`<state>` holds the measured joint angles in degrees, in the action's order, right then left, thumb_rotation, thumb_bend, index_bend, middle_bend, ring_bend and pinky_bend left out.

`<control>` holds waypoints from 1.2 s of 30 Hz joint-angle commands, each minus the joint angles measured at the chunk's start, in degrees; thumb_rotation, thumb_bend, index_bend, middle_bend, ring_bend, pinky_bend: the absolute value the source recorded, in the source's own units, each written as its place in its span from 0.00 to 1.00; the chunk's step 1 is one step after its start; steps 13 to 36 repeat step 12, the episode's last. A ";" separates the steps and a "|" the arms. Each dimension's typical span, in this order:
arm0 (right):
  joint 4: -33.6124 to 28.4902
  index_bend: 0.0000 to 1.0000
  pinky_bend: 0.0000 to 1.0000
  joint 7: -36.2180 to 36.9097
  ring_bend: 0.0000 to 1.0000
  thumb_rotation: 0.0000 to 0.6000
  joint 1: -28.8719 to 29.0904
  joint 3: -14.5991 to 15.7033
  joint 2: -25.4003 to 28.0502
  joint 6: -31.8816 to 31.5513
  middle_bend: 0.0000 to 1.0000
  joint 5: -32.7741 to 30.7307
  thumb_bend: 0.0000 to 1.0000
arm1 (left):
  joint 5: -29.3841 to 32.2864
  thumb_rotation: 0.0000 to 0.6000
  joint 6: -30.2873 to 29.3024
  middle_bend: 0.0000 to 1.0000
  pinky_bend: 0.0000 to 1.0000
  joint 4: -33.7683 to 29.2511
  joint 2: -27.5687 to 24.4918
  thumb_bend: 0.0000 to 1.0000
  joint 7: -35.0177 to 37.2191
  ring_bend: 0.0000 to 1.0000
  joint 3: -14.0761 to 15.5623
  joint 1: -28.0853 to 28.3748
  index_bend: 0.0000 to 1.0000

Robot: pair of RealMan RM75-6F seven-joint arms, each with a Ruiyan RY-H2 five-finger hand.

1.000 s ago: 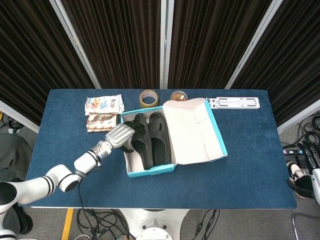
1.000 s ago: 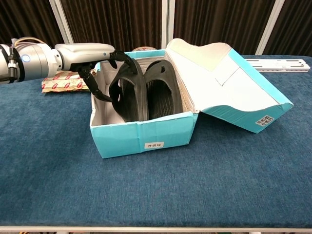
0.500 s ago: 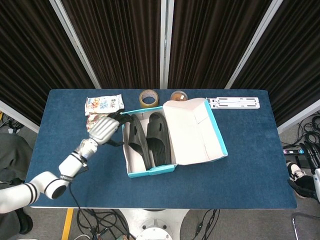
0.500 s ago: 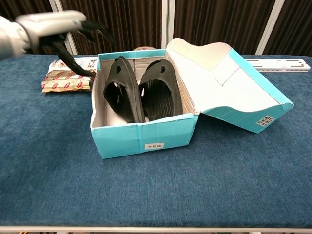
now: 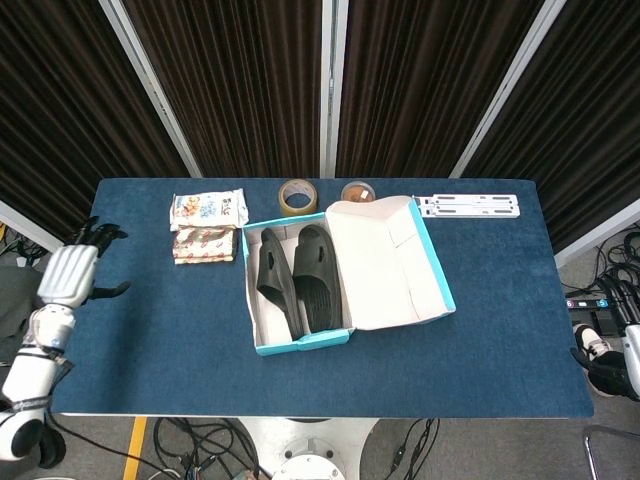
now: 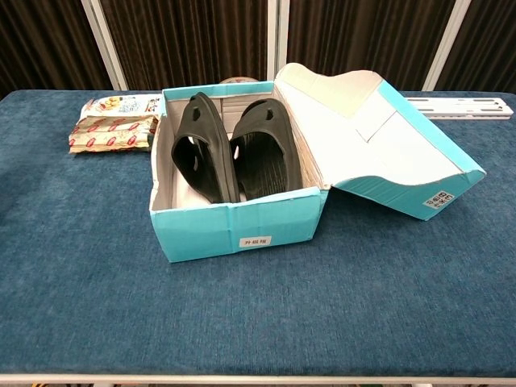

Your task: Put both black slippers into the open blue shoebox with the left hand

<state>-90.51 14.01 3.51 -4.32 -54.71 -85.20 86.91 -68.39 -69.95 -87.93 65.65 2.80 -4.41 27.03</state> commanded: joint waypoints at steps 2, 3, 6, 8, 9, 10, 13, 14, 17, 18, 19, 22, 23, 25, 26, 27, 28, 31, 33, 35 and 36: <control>-0.04 0.00 0.00 -0.49 0.00 1.00 -0.01 0.13 -0.53 -0.93 0.05 1.03 0.06 | -0.59 1.00 -6.03 0.16 0.18 -2.36 -1.14 0.16 -1.95 0.01 2.59 -5.79 0.24; -0.07 0.00 0.00 -0.63 0.00 1.00 -0.15 0.19 -0.71 -1.42 0.05 1.37 0.06 | -1.35 1.00 -7.95 0.16 0.18 -2.93 -1.01 0.16 -2.29 0.01 3.06 -7.23 0.24; -0.25 0.00 0.00 -0.99 0.00 1.00 -0.64 0.46 -1.08 -2.70 0.05 2.24 0.07 | -3.54 1.00 -13.82 0.16 0.18 -3.72 0.27 0.16 -3.86 0.01 3.65 -10.71 0.24; -0.38 0.00 0.00 -1.16 0.00 1.00 -1.06 0.68 -1.32 -3.59 0.05 2.77 0.07 | -4.51 1.00 -16.61 0.16 0.18 -4.49 1.01 0.16 -4.91 0.01 3.86 -12.46 0.24; -0.38 0.00 0.00 -1.28 0.00 1.00 -1.32 0.83 -1.49 -4.18 0.05 3.17 0.07 | -4.94 1.00 -17.91 0.16 0.18 -5.22 1.21 0.16 -5.40 0.01 4.01 -13.46 0.24; -0.37 0.00 0.00 -1.37 0.00 1.00 -1.53 0.96 -1.59 -4.59 0.05 3.45 0.07 | -5.28 1.00 -18.73 0.16 0.18 -5.79 1.26 0.16 -5.75 0.01 4.20 -14.20 0.24; -0.26 0.00 0.00 -1.55 0.00 1.00 -1.95 1.17 -1.79 -5.46 0.05 3.95 0.07 | -6.06 1.00 -20.07 0.16 0.18 -6.84 1.33 0.16 -6.91 0.01 4.58 -15.49 0.24; -0.26 0.00 0.00 -1.55 0.00 1.00 -1.95 1.17 -1.79 -5.46 0.05 3.95 0.07 | -6.06 1.00 -20.07 0.16 0.18 -6.84 1.33 0.16 -6.91 0.01 4.58 -15.49 0.24; -0.26 0.00 0.00 -1.55 0.00 1.00 -1.95 1.17 -1.79 -5.46 0.05 3.95 0.07 | -6.06 1.00 -20.07 0.16 0.18 -6.84 1.33 0.16 -6.91 0.01 4.58 -15.49 0.24; -0.26 0.00 0.00 -1.55 0.00 1.00 -1.95 1.17 -1.79 -5.46 0.05 3.95 0.07 | -6.06 1.00 -20.07 0.16 0.18 -6.84 1.33 0.16 -6.91 0.01 4.58 -15.49 0.24; -0.26 0.00 0.00 -1.55 0.00 1.00 -1.95 1.17 -1.79 -5.46 0.05 3.95 0.07 | -6.06 1.00 -20.07 0.16 0.18 -6.84 1.33 0.16 -6.91 0.01 4.58 -15.49 0.24; -0.26 0.00 0.00 -1.55 0.00 1.00 -1.95 1.17 -1.79 -5.46 0.05 3.95 0.07 | -6.06 1.00 -20.07 0.16 0.18 -6.84 1.33 0.16 -6.91 0.01 4.58 -15.49 0.24; -0.26 0.00 0.00 -1.55 0.00 1.00 -1.95 1.17 -1.79 -5.46 0.05 3.95 0.07 | -6.06 1.00 -20.07 0.16 0.18 -6.84 1.33 0.16 -6.91 0.01 4.58 -15.49 0.24; -0.26 0.00 0.00 -1.55 0.00 1.00 -1.95 1.17 -1.79 -5.46 0.05 3.95 0.07 | -6.06 1.00 -20.07 0.16 0.18 -6.84 1.33 0.16 -6.91 0.01 4.58 -15.49 0.24; -0.26 0.00 0.00 -1.55 0.00 1.00 -1.95 1.17 -1.79 -5.46 0.05 3.95 0.07 | -6.06 1.00 -20.07 0.16 0.18 -6.84 1.33 0.16 -6.91 0.01 4.58 -15.49 0.24; -0.26 0.00 0.00 -1.55 0.00 1.00 -1.95 1.17 -1.79 -5.46 0.05 3.95 0.07 | -6.06 1.00 -20.07 0.16 0.18 -6.84 1.33 0.16 -6.91 0.01 4.58 -15.49 0.24; -0.26 0.00 0.00 -1.55 0.00 1.00 -1.95 1.17 -1.79 -5.46 0.05 3.95 0.07 | -6.06 1.00 -20.07 0.16 0.18 -6.84 1.33 0.16 -6.91 0.01 4.58 -15.49 0.24; -0.26 0.00 0.00 -1.55 0.00 1.00 -1.95 1.17 -1.79 -5.46 0.05 3.95 0.07 | -6.06 1.00 -20.07 0.16 0.18 -6.84 1.33 0.16 -6.91 0.01 4.58 -15.49 0.24; -0.26 0.00 0.00 -1.55 0.00 1.00 -1.95 1.17 -1.79 -5.46 0.05 3.95 0.07 | -6.06 1.00 -20.07 0.16 0.18 -6.84 1.33 0.16 -6.91 0.01 4.58 -15.49 0.24; -0.26 0.00 0.00 -1.55 0.00 1.00 -1.95 1.17 -1.79 -5.46 0.05 3.95 0.07 | -6.06 1.00 -20.07 0.16 0.18 -6.84 1.33 0.16 -6.91 0.01 4.58 -15.49 0.24; -0.26 0.00 0.00 -1.55 0.00 1.00 -1.95 1.17 -1.79 -5.46 0.05 3.95 0.07 | -6.06 1.00 -20.07 0.16 0.18 -6.84 1.33 0.16 -6.91 0.01 4.58 -15.49 0.24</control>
